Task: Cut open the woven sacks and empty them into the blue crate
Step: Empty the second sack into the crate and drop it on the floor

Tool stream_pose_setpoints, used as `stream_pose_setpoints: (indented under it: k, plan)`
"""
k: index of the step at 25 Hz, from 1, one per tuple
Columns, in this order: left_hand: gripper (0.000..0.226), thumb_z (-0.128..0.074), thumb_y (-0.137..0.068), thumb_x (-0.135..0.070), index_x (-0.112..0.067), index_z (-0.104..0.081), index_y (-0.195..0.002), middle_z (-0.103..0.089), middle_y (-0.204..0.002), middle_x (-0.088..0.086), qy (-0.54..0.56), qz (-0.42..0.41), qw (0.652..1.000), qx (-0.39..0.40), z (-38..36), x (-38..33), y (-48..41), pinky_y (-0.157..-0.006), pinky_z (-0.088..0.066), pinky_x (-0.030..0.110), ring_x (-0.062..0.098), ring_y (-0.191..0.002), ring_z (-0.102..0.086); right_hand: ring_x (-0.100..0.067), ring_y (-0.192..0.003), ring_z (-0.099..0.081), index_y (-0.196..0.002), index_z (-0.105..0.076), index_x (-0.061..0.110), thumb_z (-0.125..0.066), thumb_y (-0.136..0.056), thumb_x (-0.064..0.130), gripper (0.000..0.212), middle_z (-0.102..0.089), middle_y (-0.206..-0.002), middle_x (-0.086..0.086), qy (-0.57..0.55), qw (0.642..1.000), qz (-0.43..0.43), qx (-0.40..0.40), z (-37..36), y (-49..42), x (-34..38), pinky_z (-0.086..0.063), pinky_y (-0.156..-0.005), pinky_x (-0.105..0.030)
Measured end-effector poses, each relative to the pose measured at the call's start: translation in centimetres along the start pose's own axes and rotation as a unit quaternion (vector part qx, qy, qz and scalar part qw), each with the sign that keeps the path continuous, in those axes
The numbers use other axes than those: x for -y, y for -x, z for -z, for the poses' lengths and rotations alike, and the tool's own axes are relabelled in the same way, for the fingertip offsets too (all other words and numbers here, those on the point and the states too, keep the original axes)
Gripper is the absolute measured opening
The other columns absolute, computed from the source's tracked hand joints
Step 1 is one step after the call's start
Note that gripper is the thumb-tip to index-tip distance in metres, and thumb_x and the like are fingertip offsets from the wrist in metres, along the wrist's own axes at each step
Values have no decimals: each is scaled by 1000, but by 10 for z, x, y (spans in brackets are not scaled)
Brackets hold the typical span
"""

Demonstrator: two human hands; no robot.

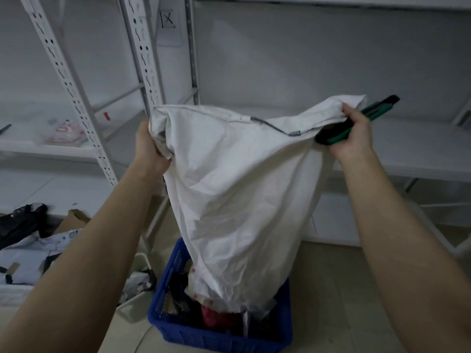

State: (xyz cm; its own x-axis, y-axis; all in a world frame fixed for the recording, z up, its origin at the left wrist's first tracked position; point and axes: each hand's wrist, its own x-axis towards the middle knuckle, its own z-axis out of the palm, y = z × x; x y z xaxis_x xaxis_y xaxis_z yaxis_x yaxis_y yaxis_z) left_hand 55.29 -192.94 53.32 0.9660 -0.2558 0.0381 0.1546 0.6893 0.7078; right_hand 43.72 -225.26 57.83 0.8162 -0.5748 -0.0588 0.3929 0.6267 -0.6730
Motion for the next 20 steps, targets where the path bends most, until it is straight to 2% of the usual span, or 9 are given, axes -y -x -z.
stream_pose_setpoints:
  k: [3,8,12,14,16,20]
  plan:
    - [28,-42,-93,-29,-13,-64,-98,-62,-103,7,-65,25,997,12,8,6,-9,-108,-36,38,24,-107,-56,-24,-85,-63,-89,-61,12,-53,-90,13,8,-64,-89,-6,17,1000,-19,-8,3,-3,-10,-53,-76,-35]
    - [24,-42,-92,-27,-13,-61,-95,-58,-101,7,-14,-20,998,63,-7,-7,-34,-105,-36,35,25,-113,-46,-25,-83,-66,-86,-63,9,-52,-89,14,13,-65,-82,-8,-35,996,28,73,-30,-3,5,-55,-78,-33]
    - [32,-37,-95,-27,-5,-58,-106,-57,-109,13,-27,-46,993,104,-26,-21,-50,-108,-34,40,33,-119,-46,-26,-82,-64,-80,-61,7,-52,-87,13,13,-64,-78,-9,-57,993,54,92,-48,-3,14,-54,-79,-34]
    - [32,-36,-96,-30,-5,-52,-110,-56,-108,14,-27,-44,995,87,-30,-27,-57,-105,-36,40,33,-118,-46,-26,-82,-65,-79,-62,6,-53,-87,14,14,-64,-78,-9,-48,993,51,100,-51,-5,17,-54,-80,-34]
    - [40,-33,-96,-35,-8,-57,-111,-59,-115,14,-40,-28,997,56,-20,-17,-59,-105,-39,40,32,-121,-50,-26,-82,-66,-81,-63,7,-52,-88,15,15,-65,-79,-9,-34,994,29,97,-41,-7,7,-55,-78,-34]
    - [40,-39,-89,-37,-13,-56,-117,-48,-127,14,-29,18,998,60,25,21,-46,-110,-30,43,34,-129,-40,-26,-97,-65,-96,-64,11,-53,-87,17,15,-67,-97,-8,-5,998,-20,63,0,-10,-27,-55,-81,-35]
